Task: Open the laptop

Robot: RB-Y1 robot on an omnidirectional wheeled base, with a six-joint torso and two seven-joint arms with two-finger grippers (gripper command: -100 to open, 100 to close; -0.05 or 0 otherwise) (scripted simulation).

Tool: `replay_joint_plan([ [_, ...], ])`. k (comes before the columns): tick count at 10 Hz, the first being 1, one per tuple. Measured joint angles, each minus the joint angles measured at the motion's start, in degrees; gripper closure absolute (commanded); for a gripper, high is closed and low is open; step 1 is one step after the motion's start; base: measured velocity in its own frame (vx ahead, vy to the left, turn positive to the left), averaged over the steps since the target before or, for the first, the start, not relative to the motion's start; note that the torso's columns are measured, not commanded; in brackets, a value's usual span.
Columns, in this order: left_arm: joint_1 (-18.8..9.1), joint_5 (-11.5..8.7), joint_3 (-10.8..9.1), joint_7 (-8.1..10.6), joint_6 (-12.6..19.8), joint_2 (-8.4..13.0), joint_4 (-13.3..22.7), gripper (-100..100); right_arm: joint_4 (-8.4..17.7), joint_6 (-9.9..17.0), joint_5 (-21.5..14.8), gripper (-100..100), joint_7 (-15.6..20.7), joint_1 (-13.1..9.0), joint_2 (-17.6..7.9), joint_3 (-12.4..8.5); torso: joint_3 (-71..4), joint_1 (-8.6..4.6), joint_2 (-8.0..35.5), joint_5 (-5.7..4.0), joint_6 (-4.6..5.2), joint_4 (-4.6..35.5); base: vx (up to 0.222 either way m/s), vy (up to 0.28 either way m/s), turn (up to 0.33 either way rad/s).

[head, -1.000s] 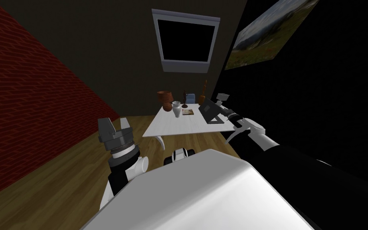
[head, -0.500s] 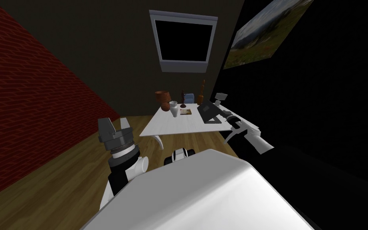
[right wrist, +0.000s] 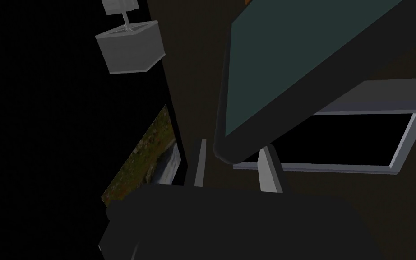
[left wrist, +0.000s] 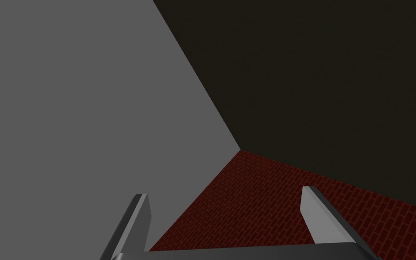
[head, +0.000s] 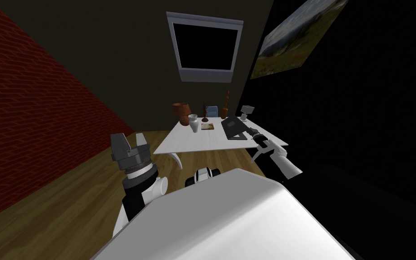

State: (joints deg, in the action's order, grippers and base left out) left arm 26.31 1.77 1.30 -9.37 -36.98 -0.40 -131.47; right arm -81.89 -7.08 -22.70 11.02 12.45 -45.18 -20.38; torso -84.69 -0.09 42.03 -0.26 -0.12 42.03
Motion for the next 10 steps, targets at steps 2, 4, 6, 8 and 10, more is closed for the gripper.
replay_joint_plan([
  [2,0.00,0.00,0.00,0.00,0.00,0.00,0.00,0,1.81,-1.29,1.10,100,-0.38,-1.46,2.67,0.30,0.02,0.04,0.02,-0.05,-0.11,-0.01,-0.031,-0.099,0.000],
  [4,0.00,0.00,0.00,0.00,0.00,0.00,0.00,0,4.06,-3.30,1.92,100,-0.63,-2.43,4.93,0.30,-0.03,0.17,-0.04,0.06,-0.08,0.01,-0.015,-0.062,-0.004],
  [6,0.00,0.00,0.01,0.00,0.00,-0.01,0.00,0,4.32,-3.33,2.78,-100,-1.48,-2.47,4.89,0.47,0.03,0.38,0.11,0.30,-0.02,0.16,-0.022,-0.001,0.038],
  [8,0.00,0.00,0.01,0.00,0.00,-0.01,0.00,0,3.19,-1.65,3.55,-100,-3.11,-1.80,2.52,0.61,0.15,0.23,0.29,0.30,0.12,0.26,-0.018,0.031,0.030],
  [10,0.00,0.00,0.01,0.00,0.00,-0.01,0.00,0,1.81,-0.13,4.47,-100,-4.85,-0.72,0.06,0.65,0.15,0.08,0.30,0.26,0.12,0.27,-0.029,0.029,0.042],
])
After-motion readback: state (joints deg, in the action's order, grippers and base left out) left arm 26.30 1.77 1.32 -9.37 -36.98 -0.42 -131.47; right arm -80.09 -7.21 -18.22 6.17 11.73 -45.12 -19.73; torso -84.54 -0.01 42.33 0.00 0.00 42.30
